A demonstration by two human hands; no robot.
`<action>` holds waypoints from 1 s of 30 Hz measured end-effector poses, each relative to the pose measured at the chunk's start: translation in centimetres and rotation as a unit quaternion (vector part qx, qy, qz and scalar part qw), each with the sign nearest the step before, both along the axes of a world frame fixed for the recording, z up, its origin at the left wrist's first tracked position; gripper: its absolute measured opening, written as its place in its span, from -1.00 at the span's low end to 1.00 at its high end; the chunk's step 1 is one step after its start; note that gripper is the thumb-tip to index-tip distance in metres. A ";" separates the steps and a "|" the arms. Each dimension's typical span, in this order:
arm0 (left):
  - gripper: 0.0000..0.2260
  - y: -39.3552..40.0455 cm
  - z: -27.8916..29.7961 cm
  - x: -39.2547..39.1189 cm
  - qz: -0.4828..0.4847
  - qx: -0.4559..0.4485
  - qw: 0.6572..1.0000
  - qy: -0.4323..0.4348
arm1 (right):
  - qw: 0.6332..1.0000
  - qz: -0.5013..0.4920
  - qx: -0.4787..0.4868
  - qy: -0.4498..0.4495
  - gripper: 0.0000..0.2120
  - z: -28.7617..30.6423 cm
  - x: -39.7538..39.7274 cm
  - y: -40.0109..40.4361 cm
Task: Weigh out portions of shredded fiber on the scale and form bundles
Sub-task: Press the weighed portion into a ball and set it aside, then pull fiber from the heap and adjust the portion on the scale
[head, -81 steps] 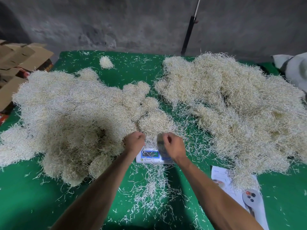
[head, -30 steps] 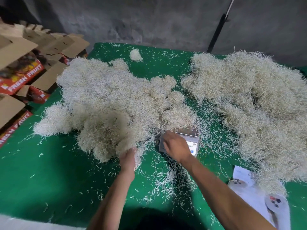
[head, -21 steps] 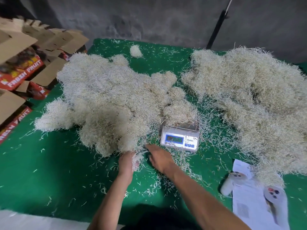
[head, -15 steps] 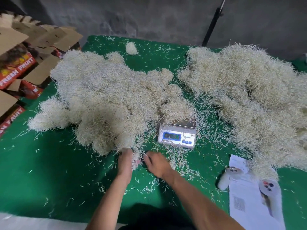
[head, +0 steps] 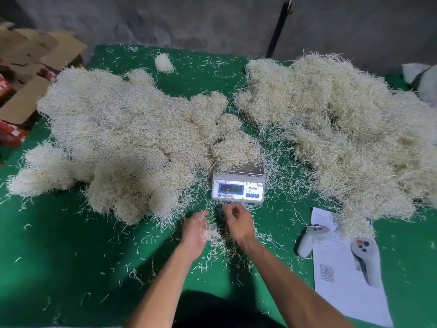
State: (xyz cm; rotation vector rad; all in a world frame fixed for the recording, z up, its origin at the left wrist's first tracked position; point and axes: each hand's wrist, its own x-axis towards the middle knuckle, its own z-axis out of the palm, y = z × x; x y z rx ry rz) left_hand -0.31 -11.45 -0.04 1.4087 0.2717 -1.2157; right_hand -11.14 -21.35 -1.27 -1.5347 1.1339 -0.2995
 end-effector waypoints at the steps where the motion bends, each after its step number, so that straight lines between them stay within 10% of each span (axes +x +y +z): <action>1: -0.73 0.3 0.1 -0.2 -0.019 0.009 1.000 -0.016 | 0.999 0.031 0.009 0.001 -0.74 0.2 0.4 -0.3; 7: -0.74 1.7 -0.8 -1.0 -0.116 0.099 0.985 -0.076 | 0.987 0.034 0.109 -0.111 -0.55 2.7 5.0 0.3; 15: -0.57 -0.9 0.5 0.8 0.015 -0.066 0.992 0.104 | 0.994 0.082 0.011 -0.074 -0.58 2.0 2.4 2.3; 24: -0.87 -3.0 2.6 0.4 -0.055 0.079 0.960 -0.265 | 0.999 -0.032 -0.024 -0.007 -0.60 1.0 4.1 -0.8; 30: -0.50 0.0 3.3 0.9 -0.303 0.122 0.893 -0.310 | 0.995 -0.076 -0.040 0.050 -0.56 2.6 8.5 -5.3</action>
